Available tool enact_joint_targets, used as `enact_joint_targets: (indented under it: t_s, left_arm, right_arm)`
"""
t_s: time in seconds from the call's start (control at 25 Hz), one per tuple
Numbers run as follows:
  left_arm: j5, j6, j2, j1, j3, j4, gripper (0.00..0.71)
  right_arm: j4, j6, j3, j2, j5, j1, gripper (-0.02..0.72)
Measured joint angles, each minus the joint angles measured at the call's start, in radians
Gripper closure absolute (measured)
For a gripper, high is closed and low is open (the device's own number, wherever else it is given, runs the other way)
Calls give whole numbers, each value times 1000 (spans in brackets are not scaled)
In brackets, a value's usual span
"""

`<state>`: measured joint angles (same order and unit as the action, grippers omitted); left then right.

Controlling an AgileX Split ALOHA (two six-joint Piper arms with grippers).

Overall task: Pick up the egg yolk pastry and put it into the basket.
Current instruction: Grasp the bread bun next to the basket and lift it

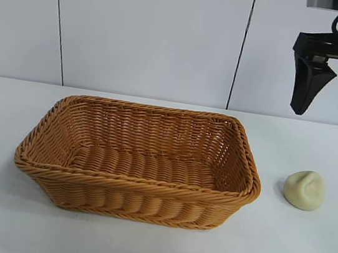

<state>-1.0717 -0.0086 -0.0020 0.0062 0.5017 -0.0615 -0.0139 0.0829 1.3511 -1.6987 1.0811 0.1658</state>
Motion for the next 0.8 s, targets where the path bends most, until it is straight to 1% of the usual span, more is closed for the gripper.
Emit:
enact_joint_targets:
  t_s: [0.2, 0.32, 0.44, 0.6, 0.8]
  left_arm:
    - [0, 0, 0, 0, 0, 0, 18]
    - [0, 0, 0, 0, 0, 0, 18]
    - [0, 0, 0, 0, 0, 0, 18]
    - [0, 0, 0, 0, 0, 0, 18]
    - [0, 0, 0, 0, 0, 0, 18]
  right_arm:
    - [-3, 4, 0, -13, -14, -75, 9]
    - [-7, 4, 0, -51, -20, -99, 9]
    - [-35, 4, 0, -100, -32, -102, 9]
    - [-79, 4, 0, -169, -72, -100, 9]
    - [-88, 4, 0, -265, -109, -100, 9]
